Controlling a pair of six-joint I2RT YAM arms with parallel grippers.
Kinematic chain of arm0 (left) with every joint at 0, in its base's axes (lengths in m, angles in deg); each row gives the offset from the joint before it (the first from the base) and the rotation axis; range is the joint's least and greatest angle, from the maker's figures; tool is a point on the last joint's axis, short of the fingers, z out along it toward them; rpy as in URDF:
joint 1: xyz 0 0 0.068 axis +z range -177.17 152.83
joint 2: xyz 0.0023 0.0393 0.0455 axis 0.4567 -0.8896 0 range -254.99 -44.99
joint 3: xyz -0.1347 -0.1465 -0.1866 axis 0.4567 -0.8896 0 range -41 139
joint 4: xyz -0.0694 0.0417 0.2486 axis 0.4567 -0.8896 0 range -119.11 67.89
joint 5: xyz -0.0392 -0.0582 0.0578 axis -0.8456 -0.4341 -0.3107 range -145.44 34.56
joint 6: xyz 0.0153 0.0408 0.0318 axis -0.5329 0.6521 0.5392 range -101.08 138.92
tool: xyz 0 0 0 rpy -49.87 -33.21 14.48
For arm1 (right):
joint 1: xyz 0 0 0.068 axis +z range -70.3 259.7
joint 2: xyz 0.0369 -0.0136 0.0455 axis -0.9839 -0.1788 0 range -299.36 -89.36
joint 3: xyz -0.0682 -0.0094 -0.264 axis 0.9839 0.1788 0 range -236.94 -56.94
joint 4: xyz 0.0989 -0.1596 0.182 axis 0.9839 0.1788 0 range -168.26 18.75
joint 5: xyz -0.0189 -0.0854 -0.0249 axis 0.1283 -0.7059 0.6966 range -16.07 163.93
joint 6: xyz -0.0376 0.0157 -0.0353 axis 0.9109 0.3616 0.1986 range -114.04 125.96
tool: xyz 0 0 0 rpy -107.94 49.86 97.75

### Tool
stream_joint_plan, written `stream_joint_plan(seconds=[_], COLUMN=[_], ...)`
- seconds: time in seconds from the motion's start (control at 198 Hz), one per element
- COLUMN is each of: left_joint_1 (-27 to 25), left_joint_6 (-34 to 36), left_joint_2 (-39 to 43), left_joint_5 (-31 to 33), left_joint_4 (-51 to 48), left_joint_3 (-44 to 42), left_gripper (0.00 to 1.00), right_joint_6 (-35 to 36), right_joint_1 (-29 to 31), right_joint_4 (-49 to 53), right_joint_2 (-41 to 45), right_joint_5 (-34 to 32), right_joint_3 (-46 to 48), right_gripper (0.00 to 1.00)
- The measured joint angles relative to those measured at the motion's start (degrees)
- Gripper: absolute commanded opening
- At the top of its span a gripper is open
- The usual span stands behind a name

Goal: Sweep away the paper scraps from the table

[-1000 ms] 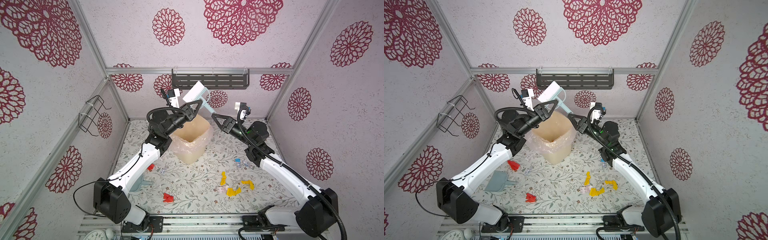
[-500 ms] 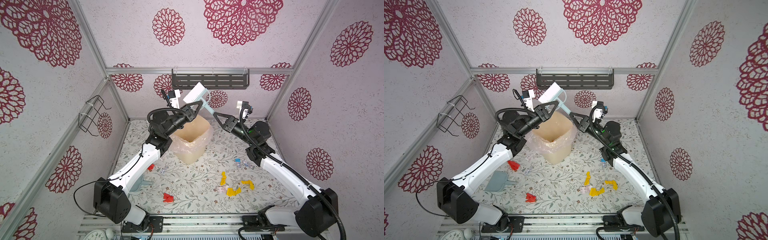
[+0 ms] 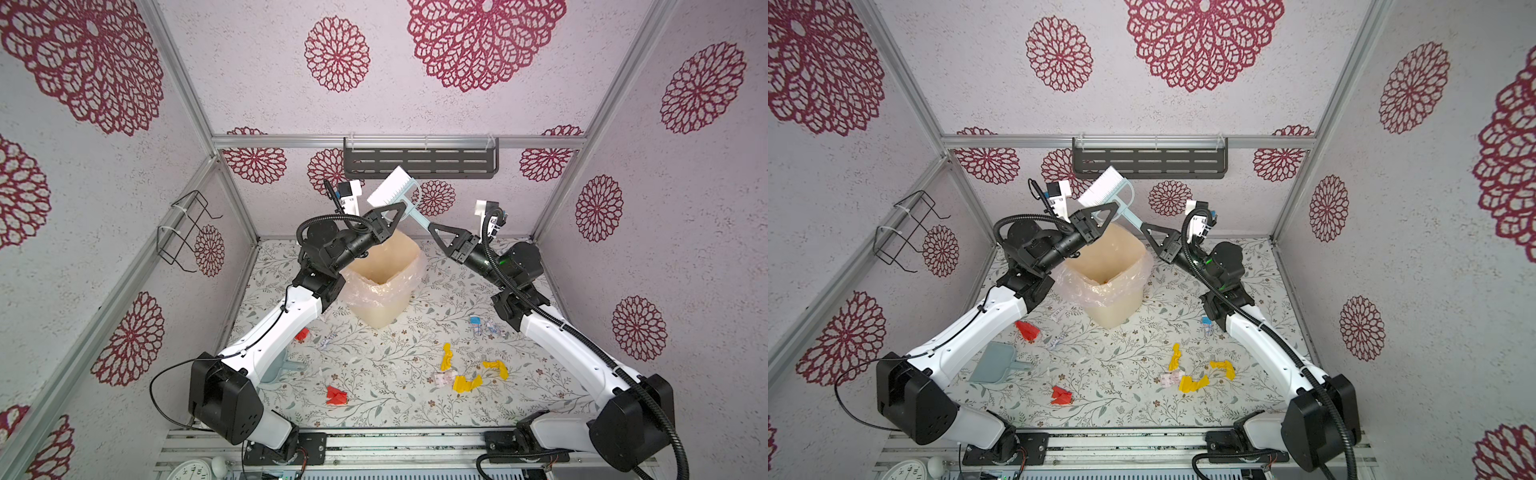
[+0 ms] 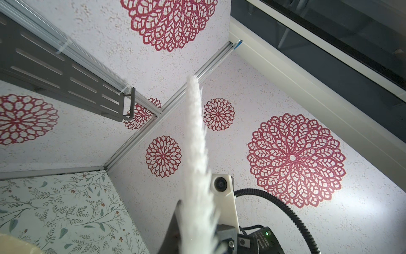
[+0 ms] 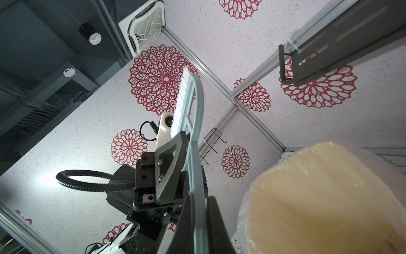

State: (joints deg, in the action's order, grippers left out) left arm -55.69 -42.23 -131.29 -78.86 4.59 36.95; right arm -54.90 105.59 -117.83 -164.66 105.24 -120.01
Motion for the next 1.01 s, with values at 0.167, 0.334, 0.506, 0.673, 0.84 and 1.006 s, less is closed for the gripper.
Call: stream_joint_plan(seconds=[0.167, 0.334, 0.506, 0.673, 0.84, 1.006], left_joint_1=[0.0, 0.07, 0.22, 0.83, 1.53, 2.05], left_joint_6=[-0.2, 0.35, 1.25, 2.25, 4.37, 9.44], left_joint_2=[0.0, 0.0, 0.13, 1.4, 5.64, 11.82], left_joint_5=[-0.09, -0.07, -0.26, 0.11, 1.6, 7.02], left_joint_4=[0.0, -1.11, -2.54, -5.68, -10.82, -23.93], left_joint_3=[0.0, 0.0, 0.0, -0.2, -1.86, -2.1], left_gripper=[0.0, 0.57, 1.0, 0.97, 0.97, 0.97], right_joint_6=[-0.33, -0.46, -0.46, -0.44, -0.04, 3.26], right_joint_1=[-0.04, -0.09, -0.79, -2.99, -5.7, -9.2], right_joint_4=[-0.15, -1.07, -0.63, -0.02, 2.38, 9.29], right_joint_2=[-0.02, 0.04, 0.0, 0.0, 0.0, 1.03], right_joint_5=[0.35, 0.79, 0.83, 0.9, 1.53, 2.27], right_joint_3=[0.0, 0.0, 0.0, -0.02, -0.9, -3.89], right_gripper=[0.0, 0.0, 0.0, 0.0, 0.0, 0.0])
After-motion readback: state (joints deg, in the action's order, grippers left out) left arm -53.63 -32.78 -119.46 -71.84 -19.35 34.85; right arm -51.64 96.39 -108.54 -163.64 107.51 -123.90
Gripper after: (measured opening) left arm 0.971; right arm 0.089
